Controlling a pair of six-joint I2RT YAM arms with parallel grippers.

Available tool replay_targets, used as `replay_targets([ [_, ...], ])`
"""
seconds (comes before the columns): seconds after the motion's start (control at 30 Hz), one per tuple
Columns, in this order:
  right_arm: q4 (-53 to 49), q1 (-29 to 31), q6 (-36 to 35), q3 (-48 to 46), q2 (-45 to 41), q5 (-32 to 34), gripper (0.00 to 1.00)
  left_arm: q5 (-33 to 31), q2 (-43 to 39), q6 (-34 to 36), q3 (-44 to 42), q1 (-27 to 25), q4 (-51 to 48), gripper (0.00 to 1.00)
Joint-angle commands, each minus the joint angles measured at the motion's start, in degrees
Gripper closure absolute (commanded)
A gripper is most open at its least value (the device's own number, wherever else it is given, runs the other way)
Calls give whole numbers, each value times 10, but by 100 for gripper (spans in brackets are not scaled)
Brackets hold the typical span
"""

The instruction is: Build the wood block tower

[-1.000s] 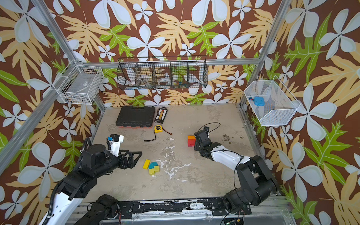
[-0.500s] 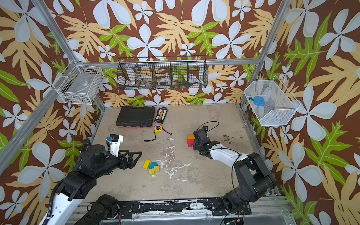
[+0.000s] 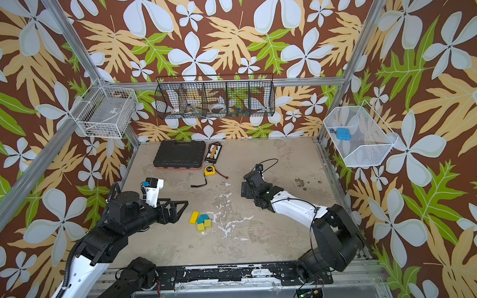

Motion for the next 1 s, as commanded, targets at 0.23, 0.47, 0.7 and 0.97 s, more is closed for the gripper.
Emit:
replay_targets([
  [0.23, -53, 2, 6, 50, 76, 76, 3, 0, -1, 1, 0, 0, 9, 0],
  [0.47, -51, 0, 6, 46, 81, 84, 8, 0, -2, 1, 0, 0, 8, 0],
  [0.7, -50, 0, 5, 48, 87, 80, 13, 0, -2, 1, 0, 0, 7, 0],
  [0.97, -51, -1, 4, 49, 86, 79, 14, 0, -2, 1, 0, 0, 9, 0],
])
